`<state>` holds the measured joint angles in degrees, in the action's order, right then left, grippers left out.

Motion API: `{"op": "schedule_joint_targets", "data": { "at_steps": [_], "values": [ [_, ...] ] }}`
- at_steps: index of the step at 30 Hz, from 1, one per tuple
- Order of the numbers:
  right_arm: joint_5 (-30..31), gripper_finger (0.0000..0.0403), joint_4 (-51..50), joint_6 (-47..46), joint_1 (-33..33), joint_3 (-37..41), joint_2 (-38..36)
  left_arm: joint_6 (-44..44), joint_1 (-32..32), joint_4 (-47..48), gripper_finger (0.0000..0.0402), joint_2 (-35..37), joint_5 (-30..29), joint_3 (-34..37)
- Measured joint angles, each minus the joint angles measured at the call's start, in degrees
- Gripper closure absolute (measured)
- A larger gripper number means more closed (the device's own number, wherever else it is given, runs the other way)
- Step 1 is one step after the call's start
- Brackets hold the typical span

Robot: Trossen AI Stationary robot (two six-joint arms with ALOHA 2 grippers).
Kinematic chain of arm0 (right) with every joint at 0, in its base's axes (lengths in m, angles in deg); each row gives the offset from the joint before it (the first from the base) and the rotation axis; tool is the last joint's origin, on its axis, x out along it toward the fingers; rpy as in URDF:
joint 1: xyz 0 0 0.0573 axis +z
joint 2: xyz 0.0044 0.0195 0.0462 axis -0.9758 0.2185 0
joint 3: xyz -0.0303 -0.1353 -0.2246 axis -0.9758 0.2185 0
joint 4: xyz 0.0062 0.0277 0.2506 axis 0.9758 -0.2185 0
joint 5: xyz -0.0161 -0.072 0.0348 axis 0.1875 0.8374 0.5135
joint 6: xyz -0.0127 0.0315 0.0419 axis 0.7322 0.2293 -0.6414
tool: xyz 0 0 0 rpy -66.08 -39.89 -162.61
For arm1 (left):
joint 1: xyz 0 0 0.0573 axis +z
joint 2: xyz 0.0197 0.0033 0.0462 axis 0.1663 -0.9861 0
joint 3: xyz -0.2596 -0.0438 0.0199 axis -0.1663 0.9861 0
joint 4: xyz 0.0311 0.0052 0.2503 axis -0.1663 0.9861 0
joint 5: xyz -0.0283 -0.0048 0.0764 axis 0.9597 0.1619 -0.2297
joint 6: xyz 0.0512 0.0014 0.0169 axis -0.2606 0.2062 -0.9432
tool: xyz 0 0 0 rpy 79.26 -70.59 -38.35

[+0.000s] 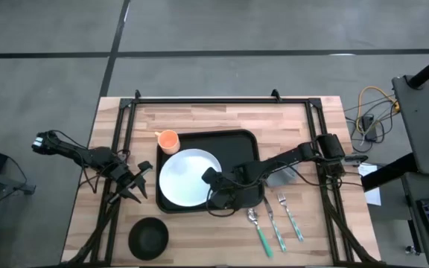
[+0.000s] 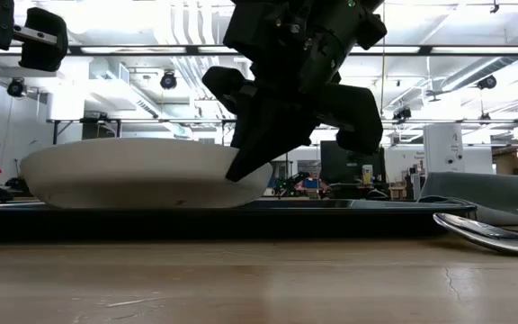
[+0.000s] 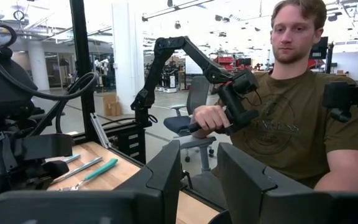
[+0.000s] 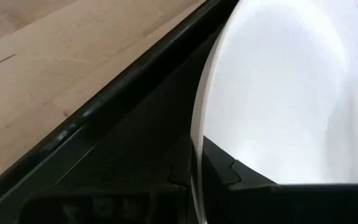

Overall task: Set up tray
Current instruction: Put the white plate on the black tray to the bottom right of the light orange mug

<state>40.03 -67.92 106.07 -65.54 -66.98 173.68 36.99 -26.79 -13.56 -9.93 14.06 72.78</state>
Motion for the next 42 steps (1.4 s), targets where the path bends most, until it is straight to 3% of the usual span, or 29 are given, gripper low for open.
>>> {"op": "schedule_joint_targets", "data": {
  "at_steps": [42],
  "values": [
    [-0.57, 0.0394, 7.55, 1.02, 0.00, 2.51, 0.11, 0.00, -0.01, 0.01, 0.0313, 0.02, -0.01, 0.00]
  ]
}}
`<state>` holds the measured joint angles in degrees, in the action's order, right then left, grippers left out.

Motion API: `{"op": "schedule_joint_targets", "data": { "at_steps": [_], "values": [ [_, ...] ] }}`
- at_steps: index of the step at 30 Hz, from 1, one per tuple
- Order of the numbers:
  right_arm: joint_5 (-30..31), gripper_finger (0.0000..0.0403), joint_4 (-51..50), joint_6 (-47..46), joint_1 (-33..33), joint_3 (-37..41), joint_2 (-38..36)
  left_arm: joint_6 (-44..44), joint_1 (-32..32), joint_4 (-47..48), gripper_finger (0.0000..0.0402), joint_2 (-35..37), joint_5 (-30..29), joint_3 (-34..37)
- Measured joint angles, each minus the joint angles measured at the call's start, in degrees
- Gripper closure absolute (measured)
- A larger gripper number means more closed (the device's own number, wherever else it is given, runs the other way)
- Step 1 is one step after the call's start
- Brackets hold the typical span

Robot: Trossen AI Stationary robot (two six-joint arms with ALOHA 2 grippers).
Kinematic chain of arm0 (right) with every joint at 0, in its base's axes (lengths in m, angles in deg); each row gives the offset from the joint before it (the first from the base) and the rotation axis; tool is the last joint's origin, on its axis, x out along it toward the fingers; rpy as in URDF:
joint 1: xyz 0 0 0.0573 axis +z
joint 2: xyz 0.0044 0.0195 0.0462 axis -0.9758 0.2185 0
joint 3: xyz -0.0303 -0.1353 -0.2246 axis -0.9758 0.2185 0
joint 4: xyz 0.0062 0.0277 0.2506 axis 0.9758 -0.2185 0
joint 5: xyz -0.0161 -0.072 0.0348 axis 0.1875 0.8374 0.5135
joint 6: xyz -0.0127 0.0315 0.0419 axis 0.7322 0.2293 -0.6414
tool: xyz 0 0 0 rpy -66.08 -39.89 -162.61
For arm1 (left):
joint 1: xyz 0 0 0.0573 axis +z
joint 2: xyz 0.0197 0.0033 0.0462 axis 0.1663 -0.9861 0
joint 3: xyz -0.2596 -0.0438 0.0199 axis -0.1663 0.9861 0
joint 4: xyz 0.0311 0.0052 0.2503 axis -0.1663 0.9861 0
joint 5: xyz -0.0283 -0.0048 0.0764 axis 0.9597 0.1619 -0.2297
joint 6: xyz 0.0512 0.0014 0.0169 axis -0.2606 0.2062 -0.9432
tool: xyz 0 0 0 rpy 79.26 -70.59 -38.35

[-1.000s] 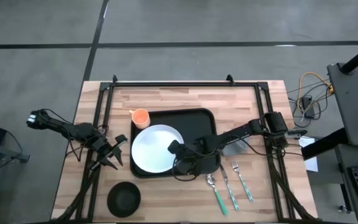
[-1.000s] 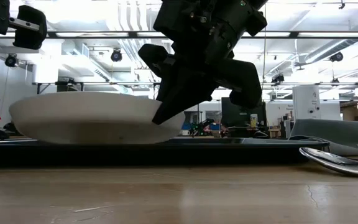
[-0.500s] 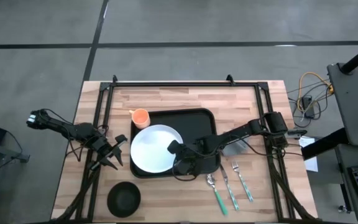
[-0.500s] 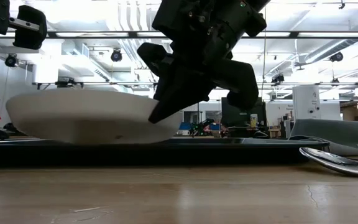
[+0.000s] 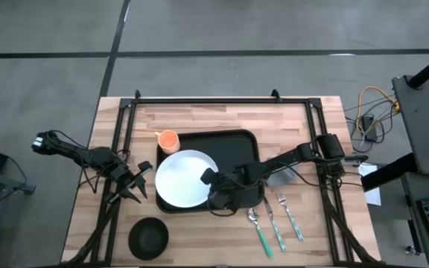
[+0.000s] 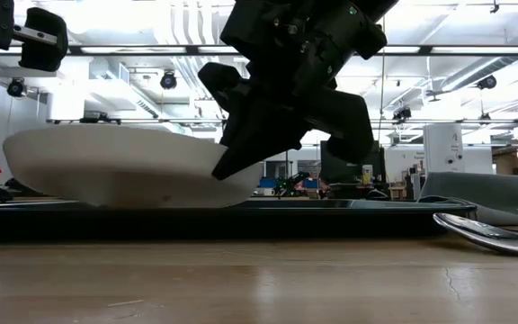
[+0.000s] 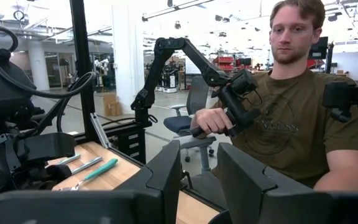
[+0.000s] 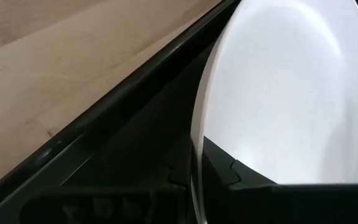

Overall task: Set up tray
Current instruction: Put the white plate on the black tray to the bottom right of the light orange mug

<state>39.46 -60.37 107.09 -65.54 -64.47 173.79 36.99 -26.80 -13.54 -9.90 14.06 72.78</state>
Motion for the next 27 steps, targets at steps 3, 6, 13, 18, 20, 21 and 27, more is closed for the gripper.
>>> {"op": "schedule_joint_targets", "data": {
  "at_steps": [3, 6, 13, 18, 20, 21, 27],
  "values": [
    [0.00, 0.0394, 1.11, -0.09, 0.00, 0.12, -0.01, 0.01, 0.01, 0.01, 0.0313, 0.00, 0.00, 0.00],
    [-0.02, 0.0394, 1.29, -0.24, 0.00, 0.22, 0.00, 0.00, 0.01, 0.00, 0.0313, 0.00, 0.00, 0.00],
    [-1.23, 0.0394, 1.58, -0.24, -0.04, 0.28, -0.01, 0.00, 0.00, -0.01, 0.0313, 0.00, 0.00, 0.00],
    [-1.27, 0.0394, 2.88, -0.48, -0.04, 0.33, -0.01, 0.01, 0.01, 0.00, 0.0313, 0.00, 0.00, 0.00],
    [-1.27, 0.0394, 2.94, -0.51, -0.04, 0.33, -0.02, 0.00, -0.01, 0.01, 0.0313, 0.00, 0.00, 0.00],
    [-1.27, 0.0394, 2.90, -0.58, -0.04, 0.33, -0.02, 0.00, 0.01, 0.01, 0.0313, 0.00, 0.00, 0.00],
    [-1.07, 0.0390, 3.79, -2.45, -0.11, 0.35, -0.01, 0.01, 0.01, -0.01, 0.0313, 0.00, 0.00, -0.02]
  ]
}}
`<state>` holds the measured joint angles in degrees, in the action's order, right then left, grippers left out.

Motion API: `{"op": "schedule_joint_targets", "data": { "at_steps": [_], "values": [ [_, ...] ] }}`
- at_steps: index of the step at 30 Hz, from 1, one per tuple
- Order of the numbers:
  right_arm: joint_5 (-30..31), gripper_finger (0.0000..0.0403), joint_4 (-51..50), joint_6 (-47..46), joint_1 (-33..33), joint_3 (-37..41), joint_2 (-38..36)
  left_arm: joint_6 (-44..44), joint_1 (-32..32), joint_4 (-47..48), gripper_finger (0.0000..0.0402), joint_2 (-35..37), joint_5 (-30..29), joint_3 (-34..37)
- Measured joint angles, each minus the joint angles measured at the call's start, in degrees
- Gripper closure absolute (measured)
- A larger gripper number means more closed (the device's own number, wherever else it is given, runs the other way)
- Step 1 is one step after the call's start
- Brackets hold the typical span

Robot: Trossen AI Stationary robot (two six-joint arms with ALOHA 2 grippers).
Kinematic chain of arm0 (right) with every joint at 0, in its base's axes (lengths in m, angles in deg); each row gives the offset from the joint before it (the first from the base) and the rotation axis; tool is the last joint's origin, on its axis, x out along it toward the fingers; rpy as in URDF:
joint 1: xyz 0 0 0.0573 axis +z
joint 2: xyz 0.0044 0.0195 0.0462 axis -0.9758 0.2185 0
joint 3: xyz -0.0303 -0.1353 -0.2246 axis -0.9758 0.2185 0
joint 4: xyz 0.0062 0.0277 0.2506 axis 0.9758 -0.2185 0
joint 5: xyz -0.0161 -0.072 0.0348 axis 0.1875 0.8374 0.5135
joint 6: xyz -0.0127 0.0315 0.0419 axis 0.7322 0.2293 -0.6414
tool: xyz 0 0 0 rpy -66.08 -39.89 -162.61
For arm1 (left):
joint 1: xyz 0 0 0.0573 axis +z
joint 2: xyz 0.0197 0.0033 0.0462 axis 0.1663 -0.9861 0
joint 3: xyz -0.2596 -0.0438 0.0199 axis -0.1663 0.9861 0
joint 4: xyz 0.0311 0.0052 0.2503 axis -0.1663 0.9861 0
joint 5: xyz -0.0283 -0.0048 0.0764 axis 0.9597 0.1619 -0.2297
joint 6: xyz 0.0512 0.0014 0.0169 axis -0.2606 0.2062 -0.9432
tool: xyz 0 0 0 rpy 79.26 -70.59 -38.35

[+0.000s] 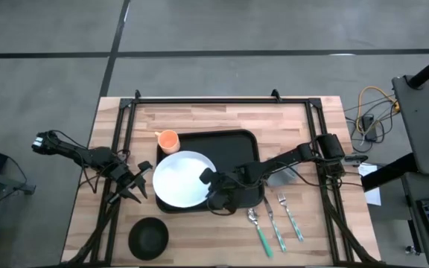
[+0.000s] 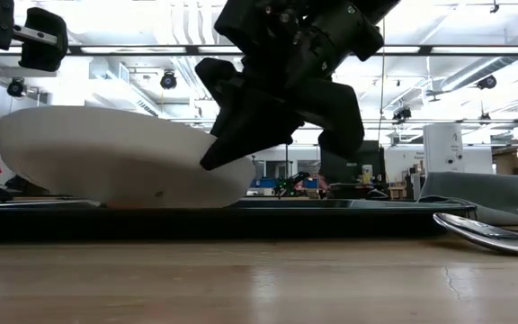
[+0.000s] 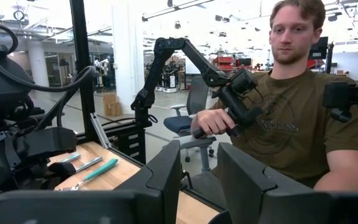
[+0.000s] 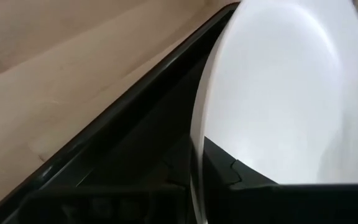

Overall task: Set up tray
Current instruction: Put the white plate on the black tray to the bottom right of the light orange mug

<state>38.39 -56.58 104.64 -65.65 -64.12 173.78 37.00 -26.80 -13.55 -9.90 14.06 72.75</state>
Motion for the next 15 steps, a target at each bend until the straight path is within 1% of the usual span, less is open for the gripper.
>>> {"op": "schedule_joint_targets", "data": {
  "at_steps": [15],
  "values": [
    [0.38, 0.0304, 1.70, -2.42, -0.11, 0.00, -0.01, 0.00, -0.01, 0.00, 0.0313, 0.00, 0.00, 0.00]
  ]
}}
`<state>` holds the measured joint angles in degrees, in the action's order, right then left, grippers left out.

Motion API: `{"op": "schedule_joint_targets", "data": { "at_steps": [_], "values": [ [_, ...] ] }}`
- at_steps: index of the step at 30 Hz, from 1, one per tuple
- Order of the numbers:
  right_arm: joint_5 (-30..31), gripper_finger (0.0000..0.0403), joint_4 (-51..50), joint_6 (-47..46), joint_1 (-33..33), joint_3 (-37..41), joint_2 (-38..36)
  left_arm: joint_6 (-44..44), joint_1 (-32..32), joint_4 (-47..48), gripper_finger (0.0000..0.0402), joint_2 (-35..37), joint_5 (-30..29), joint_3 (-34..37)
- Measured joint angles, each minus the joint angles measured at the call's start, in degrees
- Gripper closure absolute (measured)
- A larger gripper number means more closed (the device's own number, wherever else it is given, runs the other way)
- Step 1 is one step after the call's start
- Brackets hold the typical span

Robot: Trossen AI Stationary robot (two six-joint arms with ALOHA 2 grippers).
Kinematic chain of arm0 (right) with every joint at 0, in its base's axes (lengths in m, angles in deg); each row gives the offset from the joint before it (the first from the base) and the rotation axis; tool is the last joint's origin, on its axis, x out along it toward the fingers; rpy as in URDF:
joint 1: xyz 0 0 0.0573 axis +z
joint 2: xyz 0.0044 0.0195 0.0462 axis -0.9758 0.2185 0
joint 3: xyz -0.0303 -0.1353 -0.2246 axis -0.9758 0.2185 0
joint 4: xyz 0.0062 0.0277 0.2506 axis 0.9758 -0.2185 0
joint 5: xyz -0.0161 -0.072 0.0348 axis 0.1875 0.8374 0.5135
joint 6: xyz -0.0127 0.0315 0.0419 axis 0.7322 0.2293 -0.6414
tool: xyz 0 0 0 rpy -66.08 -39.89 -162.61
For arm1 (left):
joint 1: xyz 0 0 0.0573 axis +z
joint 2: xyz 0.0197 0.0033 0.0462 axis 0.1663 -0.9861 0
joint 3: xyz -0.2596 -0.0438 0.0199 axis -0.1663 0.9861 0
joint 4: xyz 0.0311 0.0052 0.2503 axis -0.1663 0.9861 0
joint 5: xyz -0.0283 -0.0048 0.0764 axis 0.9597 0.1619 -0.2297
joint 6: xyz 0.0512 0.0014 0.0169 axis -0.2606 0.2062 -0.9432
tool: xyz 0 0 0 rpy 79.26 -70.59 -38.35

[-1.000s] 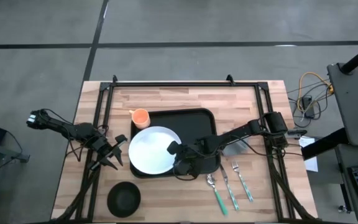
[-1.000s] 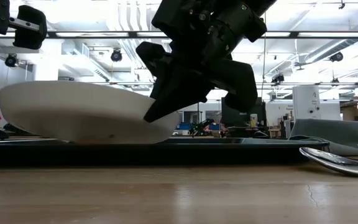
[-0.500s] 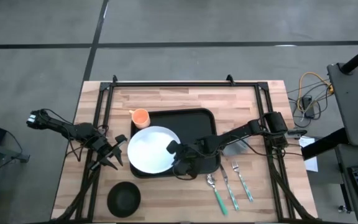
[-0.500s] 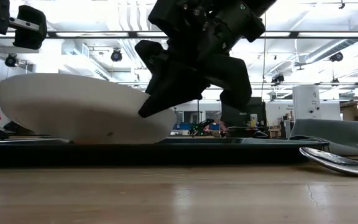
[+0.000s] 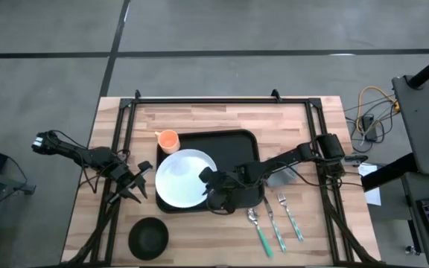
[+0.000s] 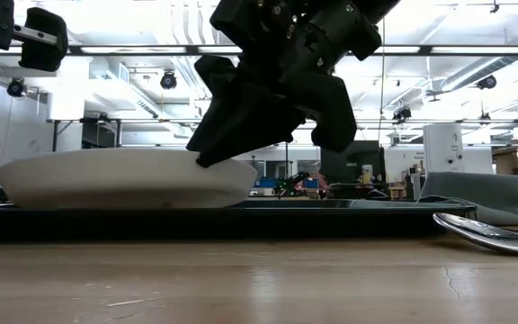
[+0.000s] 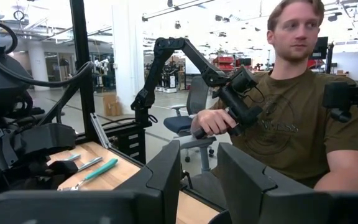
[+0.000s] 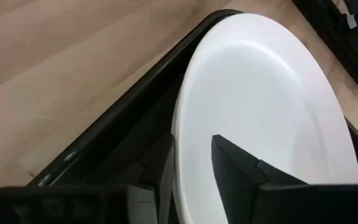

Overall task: Set up tray
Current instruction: Put the white plate on the black tray to the bottom right of the light orange mug, then put the black bowl on the white plate

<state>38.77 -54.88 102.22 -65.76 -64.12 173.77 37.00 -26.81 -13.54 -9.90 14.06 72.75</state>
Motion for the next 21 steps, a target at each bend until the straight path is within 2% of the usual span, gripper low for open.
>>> {"op": "schedule_joint_targets", "data": {
  "at_steps": [21],
  "values": [
    [-0.16, 0.0240, 0.00, -3.37, 0.00, -0.90, -0.11, 0.01, 0.00, -0.01, 0.0313, 0.00, 0.00, 0.00]
  ]
}}
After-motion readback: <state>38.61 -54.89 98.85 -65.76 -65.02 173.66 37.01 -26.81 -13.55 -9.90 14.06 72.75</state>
